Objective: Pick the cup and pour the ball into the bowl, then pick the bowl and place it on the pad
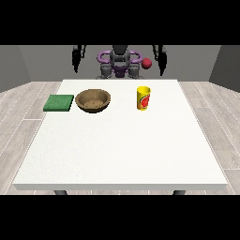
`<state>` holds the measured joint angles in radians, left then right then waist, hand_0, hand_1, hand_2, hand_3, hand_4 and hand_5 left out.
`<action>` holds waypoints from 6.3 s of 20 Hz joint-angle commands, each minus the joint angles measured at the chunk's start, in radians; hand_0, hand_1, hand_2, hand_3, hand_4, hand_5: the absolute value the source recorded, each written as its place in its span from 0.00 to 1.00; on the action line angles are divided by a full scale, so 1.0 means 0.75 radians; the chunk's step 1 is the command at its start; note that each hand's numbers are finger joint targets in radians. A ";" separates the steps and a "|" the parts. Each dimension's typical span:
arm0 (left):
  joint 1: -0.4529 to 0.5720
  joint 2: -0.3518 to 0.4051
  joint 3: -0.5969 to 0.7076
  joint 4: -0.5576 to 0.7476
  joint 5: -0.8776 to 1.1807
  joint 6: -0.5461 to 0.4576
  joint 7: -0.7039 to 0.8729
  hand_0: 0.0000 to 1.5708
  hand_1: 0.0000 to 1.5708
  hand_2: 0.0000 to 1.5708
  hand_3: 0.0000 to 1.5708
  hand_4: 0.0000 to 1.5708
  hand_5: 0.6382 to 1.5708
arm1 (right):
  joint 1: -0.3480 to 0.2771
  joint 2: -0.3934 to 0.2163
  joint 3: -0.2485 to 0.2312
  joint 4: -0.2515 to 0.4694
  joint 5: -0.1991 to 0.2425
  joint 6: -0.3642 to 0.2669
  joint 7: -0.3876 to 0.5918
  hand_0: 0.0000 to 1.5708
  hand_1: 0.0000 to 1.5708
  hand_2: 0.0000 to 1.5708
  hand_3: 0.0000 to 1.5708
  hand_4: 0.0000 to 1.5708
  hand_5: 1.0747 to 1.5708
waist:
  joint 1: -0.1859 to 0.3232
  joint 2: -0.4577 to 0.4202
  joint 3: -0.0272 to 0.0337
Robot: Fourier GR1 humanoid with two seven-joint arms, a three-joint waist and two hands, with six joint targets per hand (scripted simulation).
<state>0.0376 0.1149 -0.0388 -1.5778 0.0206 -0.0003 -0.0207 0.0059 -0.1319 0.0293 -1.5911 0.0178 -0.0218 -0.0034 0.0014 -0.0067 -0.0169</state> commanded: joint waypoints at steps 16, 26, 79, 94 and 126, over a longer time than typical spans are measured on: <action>-0.085 -0.137 -0.023 -0.420 0.322 0.114 0.599 0.00 0.00 0.00 0.00 0.00 0.97 | -0.126 0.174 0.560 -0.358 -0.040 -0.582 0.646 0.00 0.00 0.00 0.00 0.37 0.99 | 0.056 -0.639 0.0218; -0.518 -0.048 0.116 -0.305 0.219 0.063 0.262 0.00 0.00 0.00 0.00 0.00 0.94 | -0.620 0.113 0.375 -0.278 0.043 -0.452 0.476 0.00 0.00 0.00 0.00 0.00 1.00 | -0.067 0.075 0.0234; -0.747 0.158 0.446 1.396 -0.091 0.321 -1.316 0.84 0.84 1.00 1.00 0.68 0.91 | -0.487 -0.267 -0.321 -0.793 -0.578 0.105 0.509 0.00 0.00 0.00 0.00 0.05 0.98 | -0.419 0.452 0.0211; -1.052 0.136 0.090 1.386 -0.599 0.887 -0.694 0.89 0.89 1.00 1.00 0.67 0.98 | -0.400 -0.247 -0.330 -0.471 -0.576 0.214 0.417 0.00 0.00 0.00 0.00 0.16 0.98 | -0.383 0.195 0.0253; -1.552 -0.149 -0.934 1.959 -2.026 0.772 0.562 0.96 0.96 1.00 1.00 0.68 0.92 | -0.395 -0.144 -0.265 -0.074 -0.437 0.196 0.296 0.00 0.00 0.00 0.00 0.24 0.99 | -0.264 -0.117 0.0245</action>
<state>-1.1107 0.0459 -0.6510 -0.1113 -1.4025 0.6834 0.3252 -0.3039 -0.2518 -0.1774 -1.6825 -0.3218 0.1270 0.2249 -0.2043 -0.0474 0.0025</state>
